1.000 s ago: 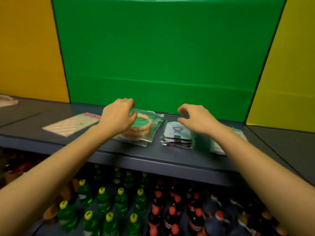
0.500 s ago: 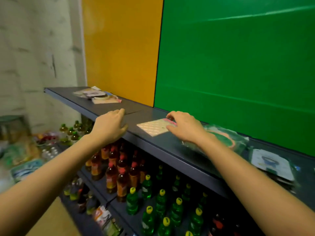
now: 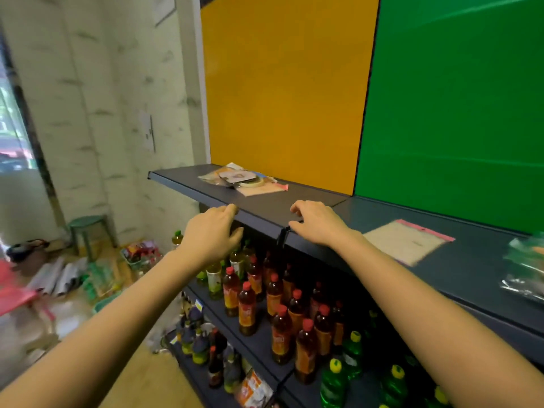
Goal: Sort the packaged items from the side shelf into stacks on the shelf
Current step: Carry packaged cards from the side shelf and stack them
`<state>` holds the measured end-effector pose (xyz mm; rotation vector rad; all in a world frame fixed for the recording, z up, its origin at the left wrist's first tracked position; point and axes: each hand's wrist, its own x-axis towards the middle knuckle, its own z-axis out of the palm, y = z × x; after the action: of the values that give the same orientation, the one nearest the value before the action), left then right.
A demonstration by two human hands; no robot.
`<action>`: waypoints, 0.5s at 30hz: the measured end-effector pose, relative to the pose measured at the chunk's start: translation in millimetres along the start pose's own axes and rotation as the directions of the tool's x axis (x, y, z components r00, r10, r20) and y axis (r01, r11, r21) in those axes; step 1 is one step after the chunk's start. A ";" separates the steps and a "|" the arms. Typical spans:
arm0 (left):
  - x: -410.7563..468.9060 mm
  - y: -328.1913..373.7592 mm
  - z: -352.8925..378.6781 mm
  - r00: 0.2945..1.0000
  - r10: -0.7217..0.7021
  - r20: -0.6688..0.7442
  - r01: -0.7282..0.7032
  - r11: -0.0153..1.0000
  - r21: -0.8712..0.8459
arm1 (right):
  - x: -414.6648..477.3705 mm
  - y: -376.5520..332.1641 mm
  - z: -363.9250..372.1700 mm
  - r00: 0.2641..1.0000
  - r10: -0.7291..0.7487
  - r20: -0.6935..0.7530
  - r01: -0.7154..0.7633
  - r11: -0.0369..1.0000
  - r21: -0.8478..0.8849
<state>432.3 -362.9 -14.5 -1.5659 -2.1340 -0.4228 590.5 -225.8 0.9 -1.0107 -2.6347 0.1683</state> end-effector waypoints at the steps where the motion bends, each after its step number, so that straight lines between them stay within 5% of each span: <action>1: 2.6 -12.4 3.5 1.000 0.010 -0.001 -0.010 1.000 0.002 | 11.9 -8.9 8.2 1.000 0.008 0.020 -0.008 1.000 0.006; 15: 60.4 -155.0 67.1 1.000 -0.030 -0.003 0.030 0.999 -0.023 | 189.9 -64.9 69.8 0.993 0.116 0.033 -0.119 0.990 0.079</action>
<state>257.7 -328.0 -36.1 -1.5457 -2.1599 -0.4609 393.3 -146.9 -3.8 -1.1448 -2.5718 0.3152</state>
